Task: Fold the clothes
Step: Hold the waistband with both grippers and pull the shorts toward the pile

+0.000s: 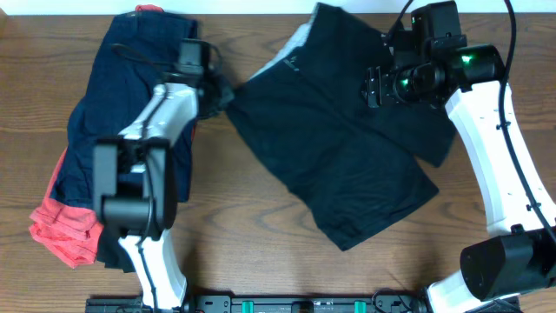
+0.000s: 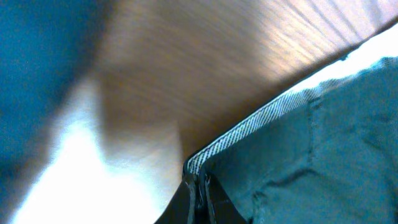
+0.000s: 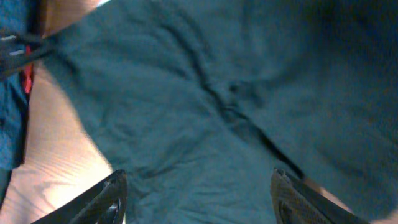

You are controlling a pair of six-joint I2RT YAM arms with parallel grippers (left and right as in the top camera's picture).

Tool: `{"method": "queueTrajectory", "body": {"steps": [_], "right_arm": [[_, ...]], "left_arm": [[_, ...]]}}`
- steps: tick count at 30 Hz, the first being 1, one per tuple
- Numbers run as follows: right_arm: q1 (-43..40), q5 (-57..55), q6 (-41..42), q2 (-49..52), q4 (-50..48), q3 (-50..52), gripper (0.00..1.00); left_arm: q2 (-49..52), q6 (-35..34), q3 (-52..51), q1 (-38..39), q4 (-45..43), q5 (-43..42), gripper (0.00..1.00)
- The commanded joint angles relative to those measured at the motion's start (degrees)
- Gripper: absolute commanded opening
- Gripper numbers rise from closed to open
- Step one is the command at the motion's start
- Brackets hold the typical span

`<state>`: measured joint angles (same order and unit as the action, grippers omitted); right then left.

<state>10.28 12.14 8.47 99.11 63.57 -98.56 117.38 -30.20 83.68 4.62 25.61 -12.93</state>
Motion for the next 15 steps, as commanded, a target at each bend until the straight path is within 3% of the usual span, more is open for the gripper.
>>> {"method": "queueTrajectory", "body": {"steps": [1,15], "right_arm": [[-0.1,-0.3,3.8,1.6,0.1,2.3,0.7],[1.2,3.0,5.4,3.2,-2.8,20.0,0.66]], "left_arm": [[-6.3,-0.3,0.7,-2.4,5.1,2.3,0.06],[-13.6,2.3,0.7,-3.5,25.9,11.6,0.06]]}}
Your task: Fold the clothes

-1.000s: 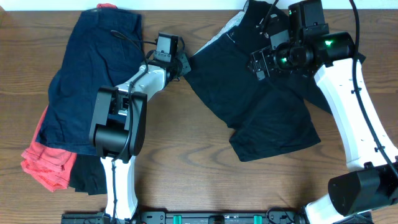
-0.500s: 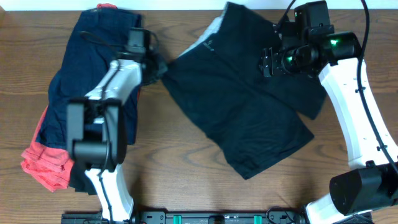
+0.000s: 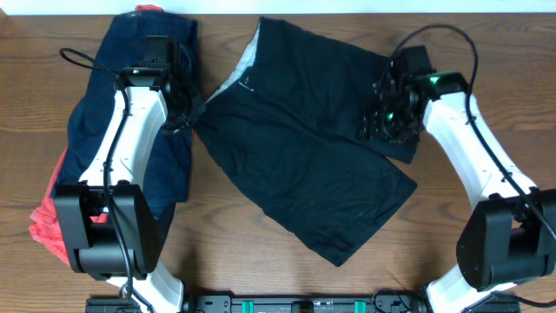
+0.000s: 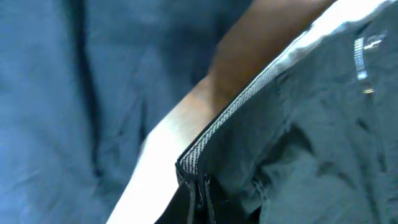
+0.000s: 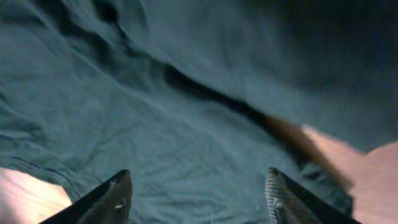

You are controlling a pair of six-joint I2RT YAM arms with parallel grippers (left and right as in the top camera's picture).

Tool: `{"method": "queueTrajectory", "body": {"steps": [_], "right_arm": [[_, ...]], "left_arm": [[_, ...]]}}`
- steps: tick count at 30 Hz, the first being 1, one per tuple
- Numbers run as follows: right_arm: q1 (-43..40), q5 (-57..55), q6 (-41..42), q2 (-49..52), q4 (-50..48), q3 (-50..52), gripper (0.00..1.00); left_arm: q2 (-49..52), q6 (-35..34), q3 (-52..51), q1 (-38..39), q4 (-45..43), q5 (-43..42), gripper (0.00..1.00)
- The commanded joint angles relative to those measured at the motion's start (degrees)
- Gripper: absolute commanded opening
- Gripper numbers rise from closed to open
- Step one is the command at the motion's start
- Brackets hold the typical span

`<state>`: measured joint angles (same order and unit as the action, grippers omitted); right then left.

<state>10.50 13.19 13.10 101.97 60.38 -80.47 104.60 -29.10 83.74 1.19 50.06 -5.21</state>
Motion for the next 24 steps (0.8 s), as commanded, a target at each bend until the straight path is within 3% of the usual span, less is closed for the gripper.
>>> {"method": "queueTrajectory", "body": {"steps": [1,10,24], "right_arm": [[1.4,3.1,0.2,0.4,0.9,2.8,0.65],[13.1,4.2,-0.8,0.3,8.1,4.8,0.7],[35.1,-3.5,11.0,0.3,5.0,16.4,0.66]], "left_arm": [[-0.9,1.4,0.6,-0.1,2.1,4.5,0.06],[-0.9,1.6,0.6,-0.3,2.6,5.4,0.06],[-0.9,3.2,0.6,-0.3,1.2,6.2,0.06]]}}
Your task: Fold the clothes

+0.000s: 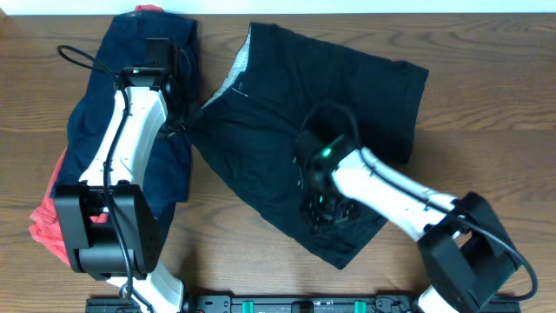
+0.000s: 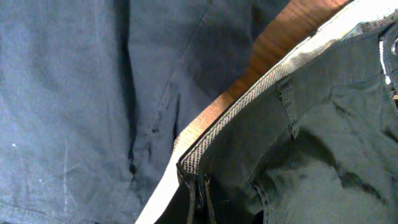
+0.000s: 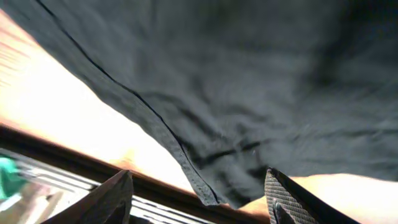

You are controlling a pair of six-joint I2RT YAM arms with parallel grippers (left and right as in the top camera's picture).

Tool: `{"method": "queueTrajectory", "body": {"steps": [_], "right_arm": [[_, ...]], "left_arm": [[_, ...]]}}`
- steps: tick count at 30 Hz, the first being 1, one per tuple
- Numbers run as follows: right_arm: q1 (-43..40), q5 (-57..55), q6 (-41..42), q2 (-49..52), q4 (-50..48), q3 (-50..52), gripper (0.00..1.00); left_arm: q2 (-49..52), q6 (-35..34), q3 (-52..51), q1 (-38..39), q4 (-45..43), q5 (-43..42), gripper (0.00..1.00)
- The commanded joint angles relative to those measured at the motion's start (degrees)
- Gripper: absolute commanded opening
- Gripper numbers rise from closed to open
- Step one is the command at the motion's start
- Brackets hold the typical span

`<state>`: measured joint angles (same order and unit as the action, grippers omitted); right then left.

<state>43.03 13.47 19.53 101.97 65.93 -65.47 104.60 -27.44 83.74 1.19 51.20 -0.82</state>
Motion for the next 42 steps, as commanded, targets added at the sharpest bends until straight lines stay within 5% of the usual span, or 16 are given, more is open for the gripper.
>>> {"method": "queueTrajectory", "body": {"steps": [1,18,20,23,24,33,42], "right_arm": [[4.2,-4.8,6.2,0.3,-1.1,2.3,0.67],[8.9,-7.4,20.3,0.3,-11.5,16.2,0.69],[8.9,-7.5,21.2,0.3,-11.8,16.5,0.56],[8.8,-7.5,21.3,0.3,-12.4,16.5,0.04],[8.7,-7.7,21.8,0.3,-12.4,16.5,0.01],[-1.3,-8.1,22.6,-7.8,-12.2,15.6,0.01],[-23.9,-7.0,8.6,-26.6,-11.3,10.4,0.01]], "left_arm": [[-0.9,1.8,0.6,-0.3,0.1,1.8,0.06],[-0.9,1.9,0.6,-0.3,0.1,1.7,0.06],[-0.9,1.9,0.6,-0.3,0.1,1.7,0.06],[-0.9,1.9,0.6,-0.3,0.1,1.7,0.06],[-0.9,2.0,0.6,-0.3,0.1,1.8,0.06],[-3.2,2.4,0.6,-0.3,1.3,1.8,0.06],[-13.5,3.7,0.6,-0.3,5.9,1.8,0.06]]}}
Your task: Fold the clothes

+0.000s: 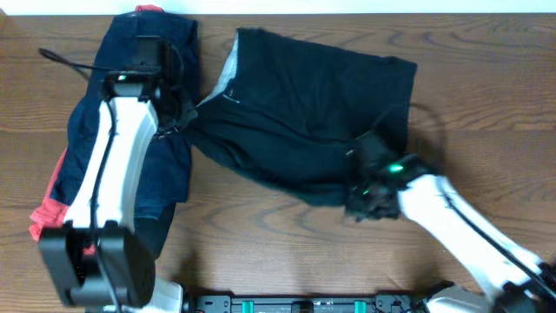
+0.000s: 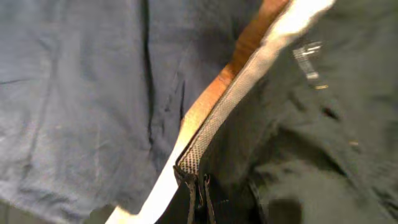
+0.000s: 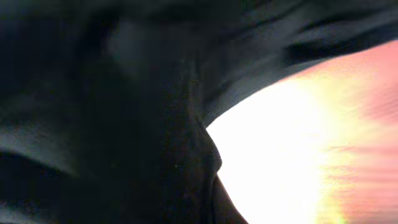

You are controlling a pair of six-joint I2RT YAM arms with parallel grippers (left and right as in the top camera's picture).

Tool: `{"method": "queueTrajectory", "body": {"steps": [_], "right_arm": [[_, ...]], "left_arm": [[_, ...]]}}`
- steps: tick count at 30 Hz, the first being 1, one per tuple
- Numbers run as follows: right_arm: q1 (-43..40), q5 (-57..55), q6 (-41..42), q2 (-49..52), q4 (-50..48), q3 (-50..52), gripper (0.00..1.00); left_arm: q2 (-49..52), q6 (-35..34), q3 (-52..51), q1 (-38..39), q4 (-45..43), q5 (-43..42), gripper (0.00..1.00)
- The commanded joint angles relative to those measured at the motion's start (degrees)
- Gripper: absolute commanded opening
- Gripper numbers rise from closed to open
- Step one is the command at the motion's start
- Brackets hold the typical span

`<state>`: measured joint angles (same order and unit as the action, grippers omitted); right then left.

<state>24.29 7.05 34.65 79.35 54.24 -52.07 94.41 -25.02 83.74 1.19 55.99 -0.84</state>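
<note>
Black shorts [image 1: 313, 96] lie spread across the middle of the table, grey waistband lining turned up at their left end. My left gripper [image 1: 185, 117] is shut on the waistband corner [image 2: 200, 182] beside the navy pile. My right gripper [image 1: 365, 198] sits at the shorts' lower right edge, where the cloth is bunched. In the right wrist view black cloth [image 3: 93, 93] fills the frame and wraps the jaws, which show no gap.
A pile of navy clothes [image 1: 113, 96] lies at the left, with a red garment [image 1: 48, 217] showing under its lower edge. Bare wooden table [image 1: 261, 252] runs along the front. A black rail with green marks [image 1: 287, 304] borders the near edge.
My right gripper was open over the shorts' lower leg; it is now further right, shut on the cloth. The lower corner has come up from the front. The left gripper keeps its hold.
My left gripper held the waistband corner at every moment. The right gripper was open over the shorts' upper right, then open at their right leg with the shorts shifted left. Then it was open over the lower hem, and now it grips there.
</note>
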Motion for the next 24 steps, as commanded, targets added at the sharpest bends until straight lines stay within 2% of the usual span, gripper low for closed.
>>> {"method": "queueTrajectory", "body": {"steps": [1,8,15,19,24], "right_arm": [[-7.9,-0.6,-8.3,-5.4,1.2,-4.5,0.01],[-20.3,-0.6,-19.1,-7.8,6.4,-16.2,0.01],[-23.7,-0.6,-23.0,-7.8,9.3,-21.5,0.01],[-25.2,-0.6,-24.5,-8.3,13.8,-21.8,0.01],[-27.3,-0.6,-25.1,-12.1,16.7,-21.9,0.01]], "left_arm": [[-4.3,1.2,0.6,-0.3,2.0,1.8,0.06],[-7.6,1.2,0.6,-0.1,7.5,1.8,0.06],[-8.1,1.2,0.6,1.7,10.8,1.6,0.06],[-11.1,1.1,0.6,6.1,11.0,2.3,0.05],[-17.0,-0.6,0.6,12.1,12.2,8.0,0.06]]}}
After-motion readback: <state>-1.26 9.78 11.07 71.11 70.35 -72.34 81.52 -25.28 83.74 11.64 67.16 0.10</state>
